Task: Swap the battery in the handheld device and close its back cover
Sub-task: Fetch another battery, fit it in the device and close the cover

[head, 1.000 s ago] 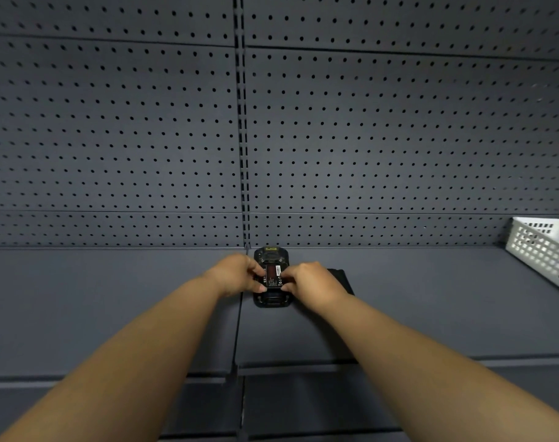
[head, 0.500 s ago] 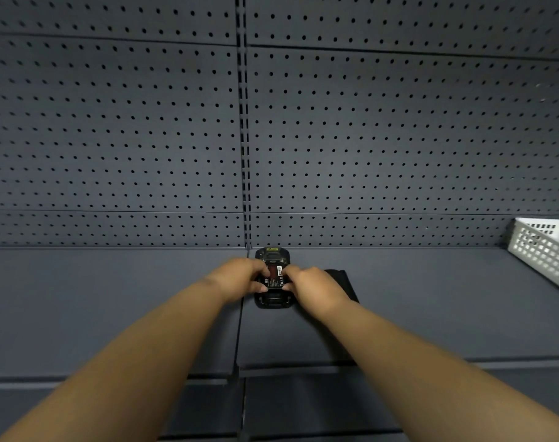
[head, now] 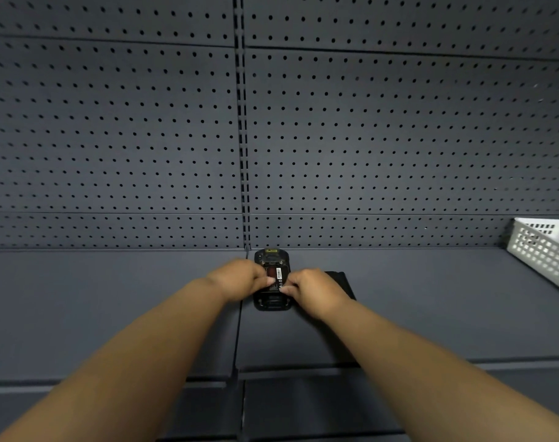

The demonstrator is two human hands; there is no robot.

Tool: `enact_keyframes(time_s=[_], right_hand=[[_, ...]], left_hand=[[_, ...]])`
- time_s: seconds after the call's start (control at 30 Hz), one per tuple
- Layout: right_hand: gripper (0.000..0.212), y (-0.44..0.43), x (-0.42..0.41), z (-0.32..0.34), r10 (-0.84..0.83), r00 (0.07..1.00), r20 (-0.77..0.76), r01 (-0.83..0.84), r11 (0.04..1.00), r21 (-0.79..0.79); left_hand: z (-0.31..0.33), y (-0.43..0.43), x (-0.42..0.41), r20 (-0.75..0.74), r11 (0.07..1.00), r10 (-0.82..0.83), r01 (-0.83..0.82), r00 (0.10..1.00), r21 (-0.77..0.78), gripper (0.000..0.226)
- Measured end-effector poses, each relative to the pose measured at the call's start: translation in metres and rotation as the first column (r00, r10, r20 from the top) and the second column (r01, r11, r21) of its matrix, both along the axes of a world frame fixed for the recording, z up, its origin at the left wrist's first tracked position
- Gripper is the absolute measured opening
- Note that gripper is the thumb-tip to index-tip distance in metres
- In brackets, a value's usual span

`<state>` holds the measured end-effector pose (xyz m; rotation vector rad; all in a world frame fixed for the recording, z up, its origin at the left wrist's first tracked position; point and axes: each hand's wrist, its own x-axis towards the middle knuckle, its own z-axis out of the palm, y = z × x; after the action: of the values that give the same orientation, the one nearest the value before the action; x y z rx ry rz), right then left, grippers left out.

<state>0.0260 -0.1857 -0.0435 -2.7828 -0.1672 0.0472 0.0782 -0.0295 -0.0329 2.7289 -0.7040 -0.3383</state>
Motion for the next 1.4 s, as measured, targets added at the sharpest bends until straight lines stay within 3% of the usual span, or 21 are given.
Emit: enact_keyframes(time_s=[0.13,0.3,0.43,0.6,0.73,0.87,1.07,1.3,1.4], right_hand=[[0.046,0.000,-0.004,0.003,0.021,1.000,0.003,-0.021,1.000,-0.023],[0.048,0.000,-0.006,0.006,0.068,0.998,-0.016,-0.069,0.992,-0.107],[0.052,0.001,-0.004,0.007,0.086,0.996,-0.038,-0.091,0.984,-0.155],[0.039,-0.022,0.004,0.021,0.022,0.999,-0.027,-0.023,0.998,-0.055],[0.062,-0.051,0.009,0.030,-0.108,0.977,-0.183,0.079,0.984,-0.159],[0.073,-0.066,0.012,0.031,-0.155,0.923,-0.352,0.079,0.972,-0.220],[0.093,-0.068,0.023,0.021,-0.180,0.921,-0.346,0.042,0.928,-0.371],[0.099,-0.070,0.032,0.019,-0.233,0.889,-0.394,0.101,0.940,-0.327],[0.091,-0.069,0.033,0.019,-0.219,0.897,-0.383,0.124,0.958,-0.257]], left_hand=[[0.006,0.000,-0.003,-0.032,0.998,0.033,-0.032,0.999,0.047,0.053],[0.006,-0.001,-0.007,-0.033,0.996,0.027,-0.024,0.999,0.090,0.064],[0.008,-0.001,-0.012,-0.033,0.994,0.029,-0.025,0.999,0.103,0.064],[0.012,0.003,-0.011,-0.033,0.989,-0.004,0.008,0.999,0.145,0.059],[0.009,0.010,-0.008,0.003,0.990,-0.040,0.039,0.999,0.138,0.047],[0.005,0.012,-0.008,0.105,0.992,-0.062,0.050,0.993,0.117,0.042],[0.005,0.011,-0.008,0.123,0.991,-0.077,0.062,0.989,0.120,0.040],[0.002,0.013,-0.008,0.124,0.994,-0.067,0.056,0.990,0.089,0.038],[0.001,0.014,-0.007,0.120,0.994,-0.070,0.059,0.990,0.088,0.037]])
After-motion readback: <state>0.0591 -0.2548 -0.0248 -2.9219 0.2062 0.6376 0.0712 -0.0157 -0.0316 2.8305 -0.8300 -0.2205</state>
